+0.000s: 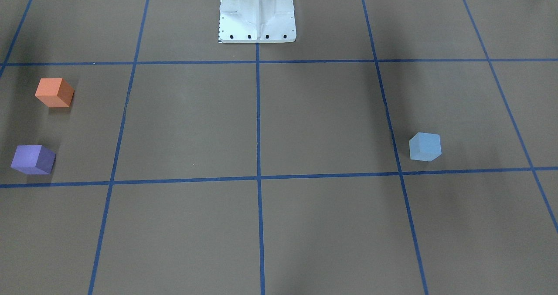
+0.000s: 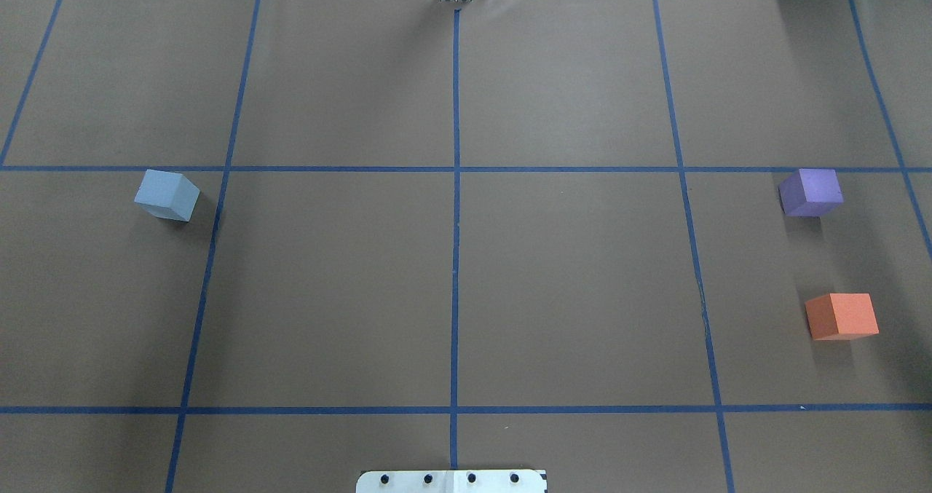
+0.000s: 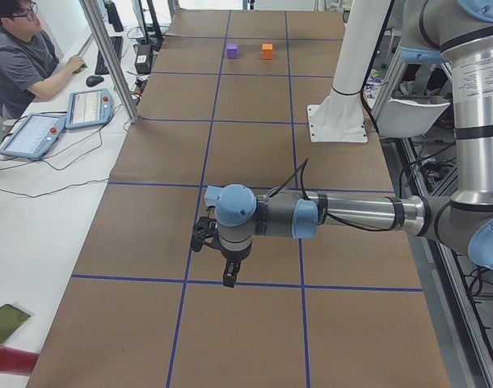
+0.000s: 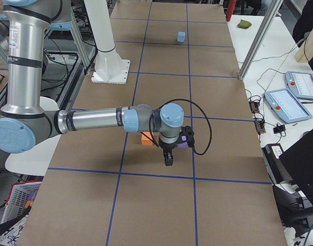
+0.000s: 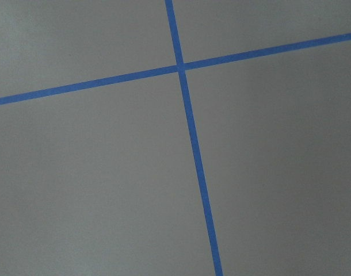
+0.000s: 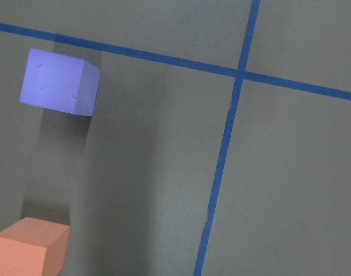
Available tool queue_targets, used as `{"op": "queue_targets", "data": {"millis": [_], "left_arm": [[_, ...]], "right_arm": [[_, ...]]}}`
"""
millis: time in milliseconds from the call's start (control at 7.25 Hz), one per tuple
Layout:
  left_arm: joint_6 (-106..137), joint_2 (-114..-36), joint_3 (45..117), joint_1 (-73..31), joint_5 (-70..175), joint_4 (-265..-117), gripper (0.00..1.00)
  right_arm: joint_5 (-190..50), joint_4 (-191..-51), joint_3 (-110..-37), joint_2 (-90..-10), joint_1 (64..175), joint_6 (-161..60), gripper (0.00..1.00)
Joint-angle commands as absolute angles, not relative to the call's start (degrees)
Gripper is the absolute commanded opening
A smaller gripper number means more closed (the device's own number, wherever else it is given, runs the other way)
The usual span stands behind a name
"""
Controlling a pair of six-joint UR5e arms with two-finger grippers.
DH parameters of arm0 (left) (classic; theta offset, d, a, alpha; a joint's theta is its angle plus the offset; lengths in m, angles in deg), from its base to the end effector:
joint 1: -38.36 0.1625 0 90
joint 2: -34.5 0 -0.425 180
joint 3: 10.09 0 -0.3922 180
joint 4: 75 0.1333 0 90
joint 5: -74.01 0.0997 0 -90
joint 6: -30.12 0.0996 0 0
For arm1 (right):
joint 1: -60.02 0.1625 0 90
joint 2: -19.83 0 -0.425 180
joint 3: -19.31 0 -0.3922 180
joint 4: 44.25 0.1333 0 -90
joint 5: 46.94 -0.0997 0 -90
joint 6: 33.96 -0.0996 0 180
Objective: Place blue block between orange and purple blocks
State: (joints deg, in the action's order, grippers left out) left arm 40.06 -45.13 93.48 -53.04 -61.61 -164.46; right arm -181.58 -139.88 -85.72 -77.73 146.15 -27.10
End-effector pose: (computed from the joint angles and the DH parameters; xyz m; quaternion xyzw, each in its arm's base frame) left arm -0.0723 -0.4163 0.6236 0.0596 0.3836 0.0776 0.9183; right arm 0.0338 -0.4382 0.6004 0.0248 -0.3792 -0.0926 0.9203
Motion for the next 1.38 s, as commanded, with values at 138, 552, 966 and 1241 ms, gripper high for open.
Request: {"op": "queue_targets", "data": {"millis": [138, 552, 966, 1241], "left_arm": [[40.1, -45.4, 94.0, -53.0, -61.6, -166.1, 1.00], [39.4, -48.7, 92.8, -52.6, -61.7, -169.6, 1.00], [39.5, -51.1, 90.7, -51.0, -66.8, -173.6, 1.00], [35.1, -52.2, 90.1, -40.7, -67.4, -175.2, 1.00]], "right_arm": [[-181.6, -139.8, -85.8, -77.6, 146.1, -27.1, 1.00], [-181.7, -138.0, -85.6, -77.5, 145.9, -27.2, 1.00], [-181.8, -137.9, -85.6, -77.6, 145.9, -27.2, 1.00], [-181.8, -137.9, -85.6, -77.6, 145.9, -27.2, 1.00]]}}
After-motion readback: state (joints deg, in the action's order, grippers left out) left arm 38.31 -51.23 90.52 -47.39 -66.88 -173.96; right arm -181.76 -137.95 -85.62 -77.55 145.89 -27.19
